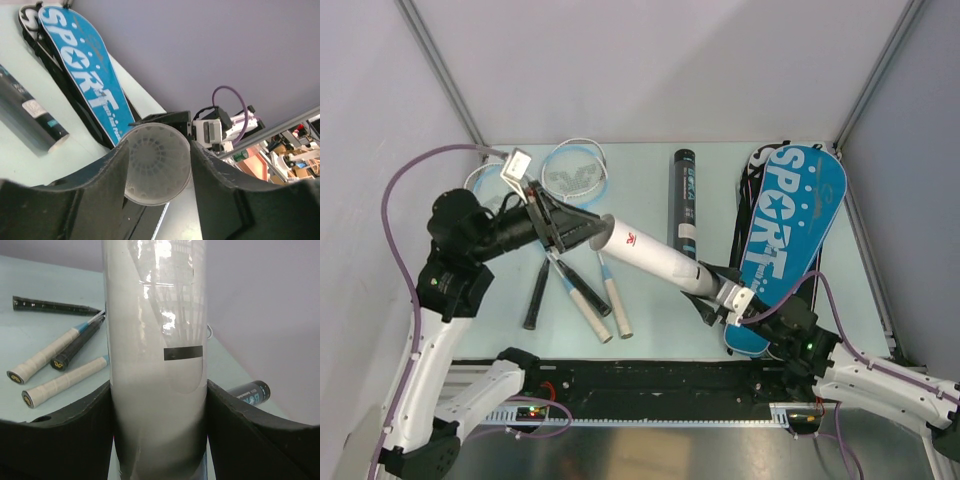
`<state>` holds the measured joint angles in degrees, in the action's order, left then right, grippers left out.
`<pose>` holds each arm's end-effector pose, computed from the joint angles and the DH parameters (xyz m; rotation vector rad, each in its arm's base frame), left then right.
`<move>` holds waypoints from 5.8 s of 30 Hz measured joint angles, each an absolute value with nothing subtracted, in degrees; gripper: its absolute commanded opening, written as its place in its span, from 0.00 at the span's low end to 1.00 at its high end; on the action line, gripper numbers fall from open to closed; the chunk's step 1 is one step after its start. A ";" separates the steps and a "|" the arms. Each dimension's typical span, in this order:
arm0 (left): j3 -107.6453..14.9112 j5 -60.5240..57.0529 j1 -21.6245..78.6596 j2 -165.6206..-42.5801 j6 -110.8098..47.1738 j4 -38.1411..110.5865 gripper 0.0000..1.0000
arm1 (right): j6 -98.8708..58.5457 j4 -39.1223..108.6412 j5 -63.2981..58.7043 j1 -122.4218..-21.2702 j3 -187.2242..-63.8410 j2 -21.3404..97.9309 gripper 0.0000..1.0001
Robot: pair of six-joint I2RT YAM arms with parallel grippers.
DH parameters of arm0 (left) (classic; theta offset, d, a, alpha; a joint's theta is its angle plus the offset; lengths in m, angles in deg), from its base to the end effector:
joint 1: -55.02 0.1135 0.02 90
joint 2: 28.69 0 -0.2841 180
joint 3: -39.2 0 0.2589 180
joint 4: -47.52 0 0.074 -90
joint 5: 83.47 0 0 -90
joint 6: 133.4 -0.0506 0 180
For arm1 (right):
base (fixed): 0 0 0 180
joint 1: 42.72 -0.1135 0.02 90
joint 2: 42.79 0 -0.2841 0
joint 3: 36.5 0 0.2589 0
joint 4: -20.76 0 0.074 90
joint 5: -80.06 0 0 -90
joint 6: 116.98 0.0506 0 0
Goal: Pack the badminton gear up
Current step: Close the lid on the shuttle tube, then place the shuttle tube at the center of the board, then open the racket bag at the center of the board.
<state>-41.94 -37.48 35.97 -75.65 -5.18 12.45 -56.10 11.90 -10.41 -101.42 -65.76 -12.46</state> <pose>0.1309 -0.0824 0.4649 0.3701 1.7244 -1.3545 0.0820 0.1340 0.2690 -0.9994 1.0480 0.4179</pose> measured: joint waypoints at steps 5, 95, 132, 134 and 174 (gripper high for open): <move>-51.19 -34.73 37.63 -78.67 -6.38 11.46 0.92 | -53.24 11.36 -11.76 -101.53 -65.76 -12.98 0.33; -17.05 1.84 44.23 -63.39 -24.33 6.92 0.98 | 4.57 71.55 -37.66 -64.85 -117.69 58.90 0.34; -17.16 -1.11 7.10 -90.01 -9.20 31.83 0.86 | -2.44 65.87 -32.81 -66.20 -98.85 21.73 0.00; -18.05 -1.05 3.90 -96.18 -8.11 36.80 0.85 | -2.42 65.89 -31.92 -65.96 -97.67 18.75 0.00; -28.24 -7.06 -13.23 -134.06 -3.08 72.18 0.01 | 4.49 64.62 -23.81 -60.48 -92.88 10.29 0.22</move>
